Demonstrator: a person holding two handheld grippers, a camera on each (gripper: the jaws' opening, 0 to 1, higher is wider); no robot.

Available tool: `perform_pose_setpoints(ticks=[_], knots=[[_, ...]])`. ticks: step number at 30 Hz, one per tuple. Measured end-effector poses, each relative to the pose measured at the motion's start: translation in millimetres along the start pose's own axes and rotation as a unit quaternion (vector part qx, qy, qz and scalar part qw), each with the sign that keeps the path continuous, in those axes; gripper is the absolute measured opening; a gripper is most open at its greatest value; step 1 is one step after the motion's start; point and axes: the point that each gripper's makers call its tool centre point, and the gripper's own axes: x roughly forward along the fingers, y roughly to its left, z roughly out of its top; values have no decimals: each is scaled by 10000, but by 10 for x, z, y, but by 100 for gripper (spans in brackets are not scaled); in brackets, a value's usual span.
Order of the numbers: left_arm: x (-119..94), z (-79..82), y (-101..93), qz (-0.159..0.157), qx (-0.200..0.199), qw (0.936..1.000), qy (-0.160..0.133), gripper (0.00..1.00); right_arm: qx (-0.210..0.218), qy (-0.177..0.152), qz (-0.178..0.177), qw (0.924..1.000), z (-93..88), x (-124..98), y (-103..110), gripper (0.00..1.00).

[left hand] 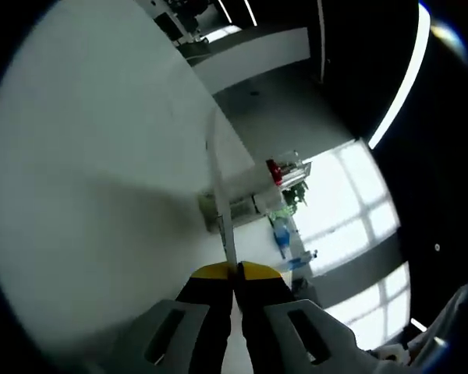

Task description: Arrange the skincare products in the storage area until every visible bottle or jar stands upright without overlapping.

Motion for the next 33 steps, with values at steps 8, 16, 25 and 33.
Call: perform_pose_setpoints(ticks=[8, 16, 25, 33], knots=[[64, -5, 79, 25, -70, 10000, 8, 0, 9, 30, 8, 10000, -18, 3, -2, 46], [105, 49, 163, 135, -154, 9998, 10, 0, -5, 58, 22, 10000, -27, 6, 4, 47], [165, 17, 203, 201, -151, 9997, 79, 0, -29, 86, 21, 10000, -44, 11, 4, 48], [190, 9, 209, 202, -154, 9996, 99, 0, -55, 129, 31, 9999, -60, 14, 11, 48]])
